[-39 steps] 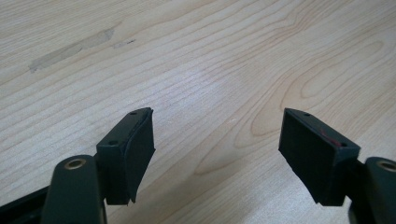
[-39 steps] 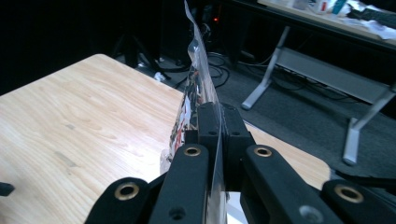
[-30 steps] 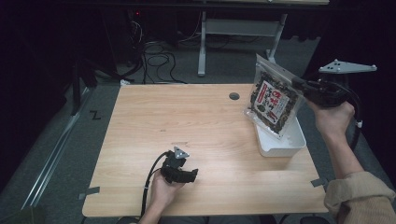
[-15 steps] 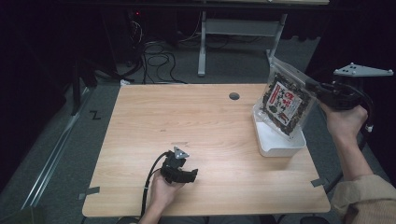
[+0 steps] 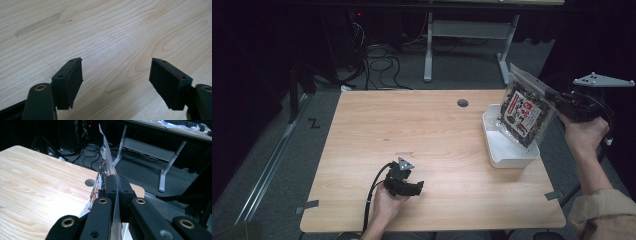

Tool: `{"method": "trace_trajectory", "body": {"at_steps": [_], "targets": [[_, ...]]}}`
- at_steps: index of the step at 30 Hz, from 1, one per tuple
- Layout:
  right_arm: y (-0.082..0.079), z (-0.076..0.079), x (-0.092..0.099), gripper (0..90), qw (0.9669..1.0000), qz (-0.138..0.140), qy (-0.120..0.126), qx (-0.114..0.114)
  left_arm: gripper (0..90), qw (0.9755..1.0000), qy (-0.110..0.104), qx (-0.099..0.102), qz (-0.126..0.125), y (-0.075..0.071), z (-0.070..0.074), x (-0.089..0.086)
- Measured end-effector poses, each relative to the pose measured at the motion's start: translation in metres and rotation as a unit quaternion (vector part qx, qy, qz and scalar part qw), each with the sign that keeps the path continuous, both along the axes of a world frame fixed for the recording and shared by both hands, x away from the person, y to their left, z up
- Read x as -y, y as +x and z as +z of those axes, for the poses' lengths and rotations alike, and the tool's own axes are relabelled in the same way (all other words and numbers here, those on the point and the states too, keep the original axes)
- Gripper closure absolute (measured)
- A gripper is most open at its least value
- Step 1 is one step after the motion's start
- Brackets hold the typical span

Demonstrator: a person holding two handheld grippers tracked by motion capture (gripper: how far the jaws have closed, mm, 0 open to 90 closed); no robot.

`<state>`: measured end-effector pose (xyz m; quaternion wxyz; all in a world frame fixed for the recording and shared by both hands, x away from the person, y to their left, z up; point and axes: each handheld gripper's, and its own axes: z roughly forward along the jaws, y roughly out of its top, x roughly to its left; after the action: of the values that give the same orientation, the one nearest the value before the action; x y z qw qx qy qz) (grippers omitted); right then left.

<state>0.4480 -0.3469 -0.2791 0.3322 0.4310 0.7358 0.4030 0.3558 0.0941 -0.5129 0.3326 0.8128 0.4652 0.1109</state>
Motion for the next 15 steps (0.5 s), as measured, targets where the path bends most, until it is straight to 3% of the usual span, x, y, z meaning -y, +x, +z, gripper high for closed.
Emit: {"method": "trace_trajectory", "body": {"at_steps": [15], "targets": [[0.003, -0.017, 0.003, 90.0, 0.9997, -0.017, -0.019, 0.000, 27.1, 1.0000, 0.001, 0.000, 0.001, 0.000, -0.001, 0.000]]}}
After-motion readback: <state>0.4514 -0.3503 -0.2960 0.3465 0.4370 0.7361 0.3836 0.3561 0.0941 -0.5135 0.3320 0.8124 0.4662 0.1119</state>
